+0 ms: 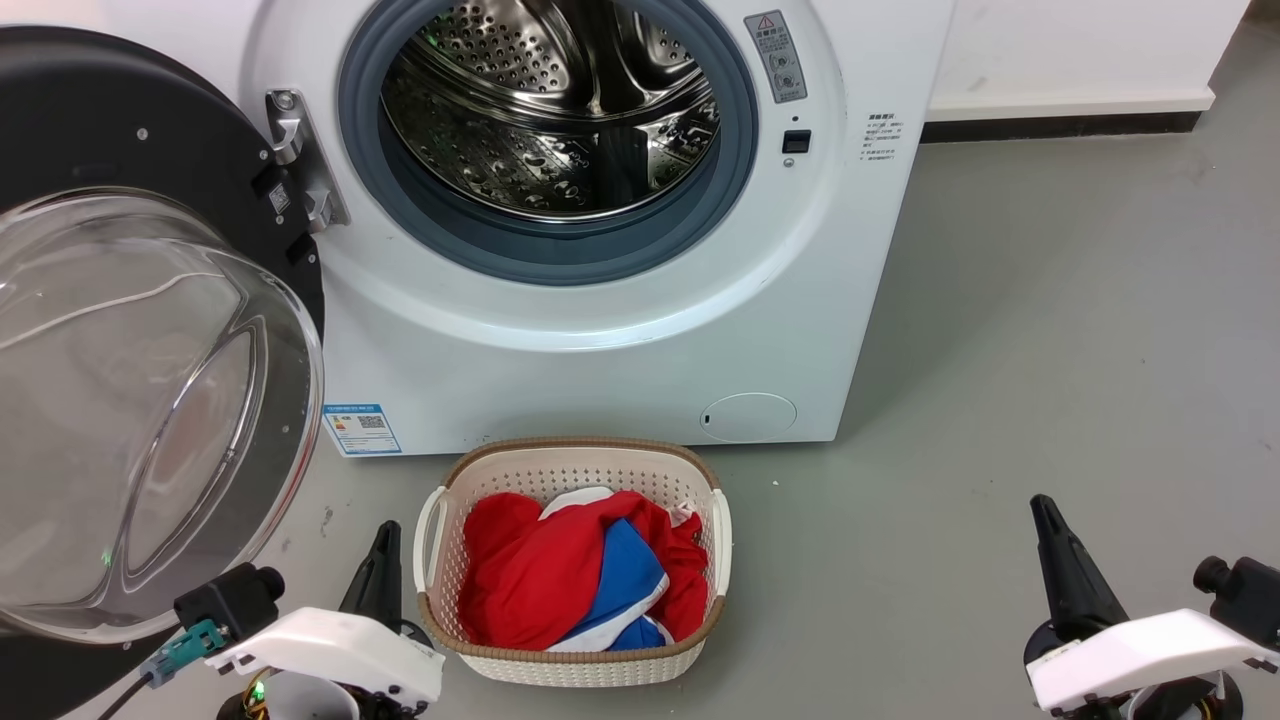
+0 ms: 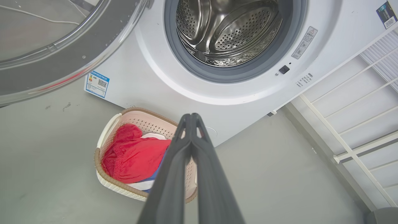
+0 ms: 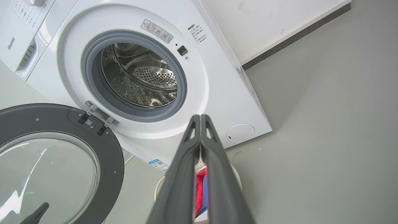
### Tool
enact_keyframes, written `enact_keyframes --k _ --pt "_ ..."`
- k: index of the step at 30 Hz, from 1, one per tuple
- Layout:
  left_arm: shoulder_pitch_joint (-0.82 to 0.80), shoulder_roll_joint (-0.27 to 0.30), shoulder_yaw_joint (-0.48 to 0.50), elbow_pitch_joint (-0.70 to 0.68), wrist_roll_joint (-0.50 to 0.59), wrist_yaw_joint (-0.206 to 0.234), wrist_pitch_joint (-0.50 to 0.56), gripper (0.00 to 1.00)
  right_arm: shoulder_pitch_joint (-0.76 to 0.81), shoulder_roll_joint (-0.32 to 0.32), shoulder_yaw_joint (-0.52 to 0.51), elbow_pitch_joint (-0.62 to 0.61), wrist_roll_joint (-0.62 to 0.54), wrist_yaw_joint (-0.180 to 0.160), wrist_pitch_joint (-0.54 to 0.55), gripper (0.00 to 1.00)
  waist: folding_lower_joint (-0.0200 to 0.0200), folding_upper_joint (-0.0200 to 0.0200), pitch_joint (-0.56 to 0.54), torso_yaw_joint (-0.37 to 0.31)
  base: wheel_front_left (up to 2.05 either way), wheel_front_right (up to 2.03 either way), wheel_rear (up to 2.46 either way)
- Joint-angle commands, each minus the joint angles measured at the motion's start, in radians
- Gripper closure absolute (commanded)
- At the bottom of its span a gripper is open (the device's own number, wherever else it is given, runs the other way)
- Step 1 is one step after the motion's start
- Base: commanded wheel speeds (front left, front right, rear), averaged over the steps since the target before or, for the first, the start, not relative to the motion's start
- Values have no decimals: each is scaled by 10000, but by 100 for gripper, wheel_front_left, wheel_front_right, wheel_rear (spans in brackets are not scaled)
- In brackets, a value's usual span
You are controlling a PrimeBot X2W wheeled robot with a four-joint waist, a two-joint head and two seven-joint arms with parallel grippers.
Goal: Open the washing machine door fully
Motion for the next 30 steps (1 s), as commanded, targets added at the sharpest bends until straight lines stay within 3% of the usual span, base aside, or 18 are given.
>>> enact_keyframes --k 1,30 --pt "-299 -7 182 -79 -321 -120 66 100 -291 -77 -33 -56 415 2 30 100 0 0 0 7 0 0 0" --pt "-452 -645 1391 152 -3393 -1074 886 100 -725 -106 -219 512 4323 2 450 100 0 0 -2 146 0 0 0"
